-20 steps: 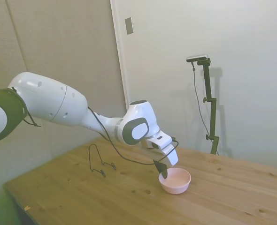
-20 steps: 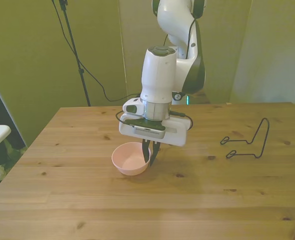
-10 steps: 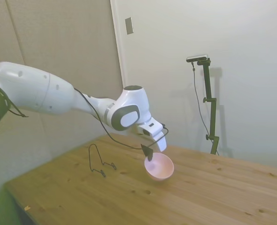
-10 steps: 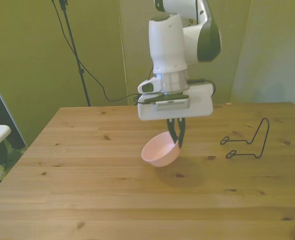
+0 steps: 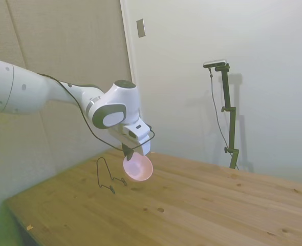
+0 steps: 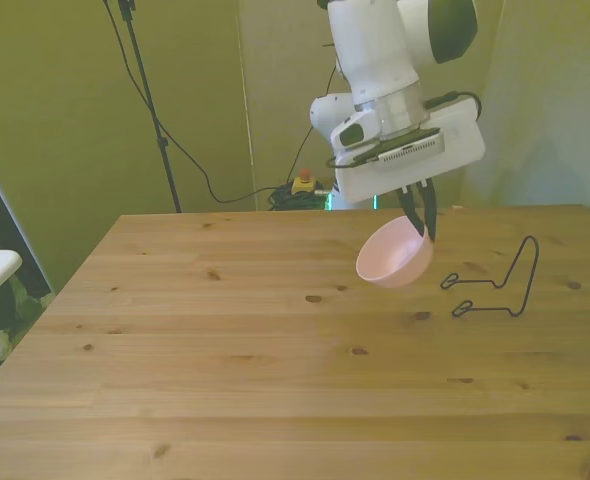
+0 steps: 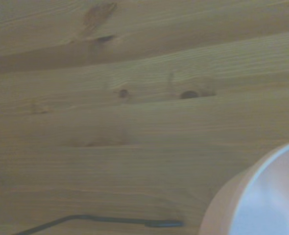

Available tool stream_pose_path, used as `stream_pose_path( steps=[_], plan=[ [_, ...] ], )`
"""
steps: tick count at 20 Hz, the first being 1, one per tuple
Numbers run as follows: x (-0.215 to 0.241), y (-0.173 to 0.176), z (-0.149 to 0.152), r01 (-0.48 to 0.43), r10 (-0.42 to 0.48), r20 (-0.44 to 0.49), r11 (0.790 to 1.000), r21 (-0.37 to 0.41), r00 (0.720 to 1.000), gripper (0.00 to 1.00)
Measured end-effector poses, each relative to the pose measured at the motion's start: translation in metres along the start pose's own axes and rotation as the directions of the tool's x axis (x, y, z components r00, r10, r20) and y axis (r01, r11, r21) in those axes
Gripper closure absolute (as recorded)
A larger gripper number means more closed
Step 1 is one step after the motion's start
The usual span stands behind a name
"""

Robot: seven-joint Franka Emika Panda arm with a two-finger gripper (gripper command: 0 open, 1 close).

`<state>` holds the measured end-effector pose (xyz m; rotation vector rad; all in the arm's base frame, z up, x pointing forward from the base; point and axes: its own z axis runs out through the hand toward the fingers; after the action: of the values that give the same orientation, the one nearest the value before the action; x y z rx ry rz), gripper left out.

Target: Load the bowl

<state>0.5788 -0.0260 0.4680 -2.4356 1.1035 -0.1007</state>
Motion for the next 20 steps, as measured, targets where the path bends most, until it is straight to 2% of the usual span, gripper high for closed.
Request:
stream_pose_path(
  steps=[3, 6, 8, 20],
  plan=[
    [-0.021, 0.005, 0.012, 0.008, -0.012, 0.038, 0.995, 0.102, 0.999, 1.00],
    [-0.045, 0.011, 0.012, 0.004, -0.021, 0.086, 0.981, 0.192, 0.996, 1.00],
    [-0.072, 0.002, 0.009, 0.014, -0.041, 0.103, 0.969, 0.246, 0.994, 1.00],
    [-0.069, 0.002, 0.035, 0.011, -0.081, 0.185, 0.937, 0.349, 0.979, 1.00]
  ],
)
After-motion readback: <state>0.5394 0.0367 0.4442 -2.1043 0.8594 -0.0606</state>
